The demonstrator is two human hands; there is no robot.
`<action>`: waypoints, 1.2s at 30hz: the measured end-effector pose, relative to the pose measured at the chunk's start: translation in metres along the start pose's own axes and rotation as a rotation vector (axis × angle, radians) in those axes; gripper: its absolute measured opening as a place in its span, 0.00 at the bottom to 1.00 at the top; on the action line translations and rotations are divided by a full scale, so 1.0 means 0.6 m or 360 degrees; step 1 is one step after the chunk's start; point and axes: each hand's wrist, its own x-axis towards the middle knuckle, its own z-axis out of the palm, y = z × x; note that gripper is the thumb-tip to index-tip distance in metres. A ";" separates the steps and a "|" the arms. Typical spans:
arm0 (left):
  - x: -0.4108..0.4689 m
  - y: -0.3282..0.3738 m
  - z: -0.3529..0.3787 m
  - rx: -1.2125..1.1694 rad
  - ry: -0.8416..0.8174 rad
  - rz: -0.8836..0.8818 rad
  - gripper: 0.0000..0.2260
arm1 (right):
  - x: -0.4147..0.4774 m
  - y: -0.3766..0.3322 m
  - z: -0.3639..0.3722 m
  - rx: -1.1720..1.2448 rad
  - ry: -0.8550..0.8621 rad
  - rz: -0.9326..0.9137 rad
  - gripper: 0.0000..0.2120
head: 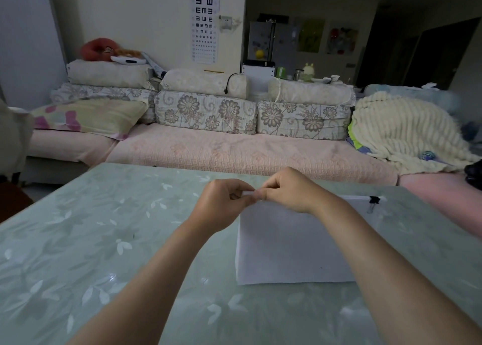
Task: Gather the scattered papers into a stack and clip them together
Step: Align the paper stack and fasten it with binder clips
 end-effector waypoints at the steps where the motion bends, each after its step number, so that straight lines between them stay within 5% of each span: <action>1: 0.000 0.000 -0.001 0.0009 -0.0007 0.0001 0.03 | -0.002 -0.003 0.002 -0.0132 -0.0001 -0.0004 0.15; 6: 0.013 -0.001 -0.007 0.0026 -0.0002 0.0003 0.03 | -0.009 -0.001 0.024 -0.0473 0.0177 -0.0098 0.14; 12: 0.024 0.017 -0.010 0.0497 -0.0169 0.0114 0.03 | -0.041 0.038 -0.040 -0.0817 0.0011 0.0147 0.18; 17: 0.041 0.057 0.011 0.1117 -0.0165 0.0508 0.11 | -0.072 0.085 -0.083 -0.0687 0.0011 0.0172 0.10; 21: 0.050 0.112 0.090 0.1090 -0.0434 0.0561 0.14 | -0.075 0.086 -0.073 -0.0727 0.0144 0.0028 0.09; 29: 0.056 0.117 0.135 0.1358 -0.0549 0.0478 0.13 | -0.104 0.158 -0.073 -0.1093 0.0820 -0.0144 0.28; 36: 0.048 0.093 0.100 0.1302 -0.0163 0.0393 0.13 | -0.122 0.219 -0.049 -0.0675 0.1240 0.0374 0.55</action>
